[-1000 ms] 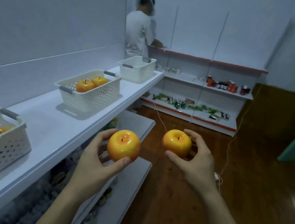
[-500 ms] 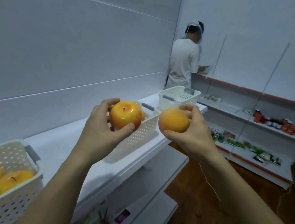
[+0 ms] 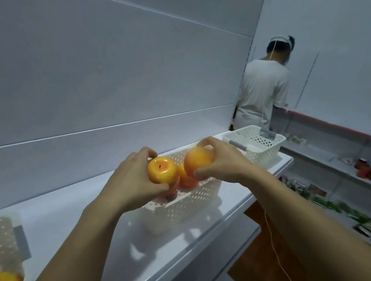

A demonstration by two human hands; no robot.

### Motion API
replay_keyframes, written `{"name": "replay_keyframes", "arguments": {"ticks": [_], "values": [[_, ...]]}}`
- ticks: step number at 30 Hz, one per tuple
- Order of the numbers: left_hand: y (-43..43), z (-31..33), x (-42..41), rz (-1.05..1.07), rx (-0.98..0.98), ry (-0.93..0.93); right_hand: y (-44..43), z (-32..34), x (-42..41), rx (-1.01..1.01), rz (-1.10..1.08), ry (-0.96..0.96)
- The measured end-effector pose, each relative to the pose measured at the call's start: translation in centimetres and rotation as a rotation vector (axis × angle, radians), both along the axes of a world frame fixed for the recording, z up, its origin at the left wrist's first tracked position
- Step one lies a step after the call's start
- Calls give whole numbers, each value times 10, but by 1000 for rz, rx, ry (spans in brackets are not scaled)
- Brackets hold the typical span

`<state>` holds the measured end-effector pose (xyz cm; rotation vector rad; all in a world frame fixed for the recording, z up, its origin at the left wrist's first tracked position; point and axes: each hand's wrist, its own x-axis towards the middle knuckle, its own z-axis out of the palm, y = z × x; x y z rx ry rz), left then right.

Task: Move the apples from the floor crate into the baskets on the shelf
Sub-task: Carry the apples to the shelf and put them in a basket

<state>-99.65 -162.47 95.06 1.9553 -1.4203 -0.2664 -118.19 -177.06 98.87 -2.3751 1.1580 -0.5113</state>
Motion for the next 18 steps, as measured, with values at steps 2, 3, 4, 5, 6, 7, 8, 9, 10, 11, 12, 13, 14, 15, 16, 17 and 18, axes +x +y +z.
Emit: {"name": "replay_keyframes", "arguments": {"ticks": [2, 3, 4, 5, 6, 7, 8, 9, 10, 11, 12, 13, 14, 15, 16, 17, 18], "values": [[-3, 4, 2, -17, 103, -11, -4, -3, 7, 23, 18, 89], [-5, 6, 3, -30, 155, -17, -6, -4, 11, 23, 19, 131], [-7, 9, 4, -44, 205, -33, -8, -3, 15, 22, 21, 173], [-10, 10, 5, -58, 251, -54, -10, -1, 19, 24, 26, 217], [-14, 12, 7, -72, 295, -72, -11, 1, 24, 25, 32, 267], [-17, 14, 8, -86, 334, -85, -12, 3, 28, 26, 39, 319], [-20, 15, 8, -98, 368, -94, -13, 5, 32, 26, 46, 371], [-23, 16, 8, -110, 396, -105, -14, 6, 36, 25, 53, 418], [-25, 17, 8, -119, 419, -122, -14, 7, 40, 23, 59, 460], [-27, 17, 8, -125, 436, -148, -14, 6, 44, 24, 64, 497], [-30, 16, 9, -130, 448, -177, -14, 4, 47, 25, 71, 529], [-32, 14, 9, -133, 456, -203, -15, 1, 49, 32, 78, 556], [-35, 11, 10, -134, 466, -227, -15, -1, 51, 43, 84, 578], [-37, 7, 11, -134, 479, -251, -16, -3, 53, 52, 86, 595], [-38, 3, 11, -134, 489, -272, -17, -5, 53, 57, 86, 609], [-40, 0, 12, -133, 493, -285, -18, -7, 54, 62, 86, 619], [-41, -3, 12, -134, 491, -294, -19, -8, 54, 67, 84, 625]]}}
